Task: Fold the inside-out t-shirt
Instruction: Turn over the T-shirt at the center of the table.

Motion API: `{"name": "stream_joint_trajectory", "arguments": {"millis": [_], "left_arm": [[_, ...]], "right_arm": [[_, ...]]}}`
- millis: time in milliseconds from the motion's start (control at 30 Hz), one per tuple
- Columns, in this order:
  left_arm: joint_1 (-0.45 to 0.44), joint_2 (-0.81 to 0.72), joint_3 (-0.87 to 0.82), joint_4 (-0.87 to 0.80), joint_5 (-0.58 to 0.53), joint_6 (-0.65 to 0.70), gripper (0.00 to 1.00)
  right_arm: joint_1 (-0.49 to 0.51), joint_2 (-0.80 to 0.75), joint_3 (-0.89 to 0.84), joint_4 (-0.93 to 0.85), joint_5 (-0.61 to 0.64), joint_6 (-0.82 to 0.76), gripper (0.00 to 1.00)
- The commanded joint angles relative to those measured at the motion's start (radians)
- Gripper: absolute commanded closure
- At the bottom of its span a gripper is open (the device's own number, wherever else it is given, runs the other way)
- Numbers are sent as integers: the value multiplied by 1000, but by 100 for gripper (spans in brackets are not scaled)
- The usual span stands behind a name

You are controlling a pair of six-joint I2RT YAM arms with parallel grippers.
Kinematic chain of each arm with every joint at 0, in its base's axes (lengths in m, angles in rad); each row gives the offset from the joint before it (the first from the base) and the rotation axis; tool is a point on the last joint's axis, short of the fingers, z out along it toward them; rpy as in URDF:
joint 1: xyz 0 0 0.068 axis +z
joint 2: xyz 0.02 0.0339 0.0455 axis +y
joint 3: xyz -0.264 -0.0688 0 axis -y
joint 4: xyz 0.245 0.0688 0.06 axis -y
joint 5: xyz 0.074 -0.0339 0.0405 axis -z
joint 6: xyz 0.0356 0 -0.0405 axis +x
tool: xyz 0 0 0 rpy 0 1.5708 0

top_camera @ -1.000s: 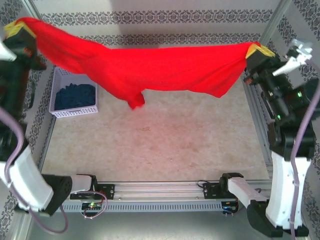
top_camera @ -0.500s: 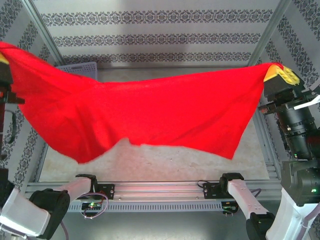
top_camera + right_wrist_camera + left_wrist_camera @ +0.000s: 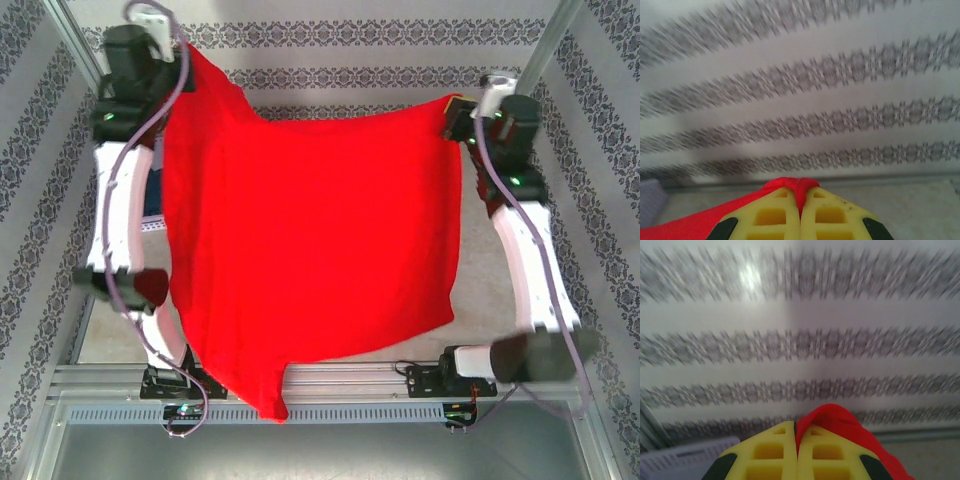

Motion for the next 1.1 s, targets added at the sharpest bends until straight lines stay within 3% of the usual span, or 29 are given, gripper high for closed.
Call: {"name": "stream_joint_trajectory", "arguments": {"millis": [0,67,133,167,200,267,367,500,600,767,933,1067], "left_arm": [[10,186,62,98,27,-3,95],[10,359,162,120,29,-32,84],[11,572,366,110,14,-79,78],[10,667,469,105,17,-106,67],[9,727,550,108,22,-130,57],[6,749,544,152,58,-168,46],[1,672,427,145,77,-197,33],[0,532,317,2,96,-261,28],[-13,346,65,-21,132,-309,27],[-40,-79,-633,219,220,-455,23],[-73,-352,-1167,384,279,-563,21],[-104,-361,-1289,331,269,-504,21]], "right_arm": [[18,213,29,171,70,-40,90],[25,405,138,167,111,-52,79],[28,613,329,93,185,-70,75],[27,710,468,16,210,-79,71],[27,781,584,-78,233,-80,67],[31,879,773,-272,237,-92,65],[47,835,726,-346,215,-89,59],[65,618,401,-348,101,-42,55],[99,456,118,-345,-7,25,51],[166,321,-206,-259,-152,168,50],[188,460,-192,-217,-226,240,50],[180,598,-64,-237,-207,241,52]]}}
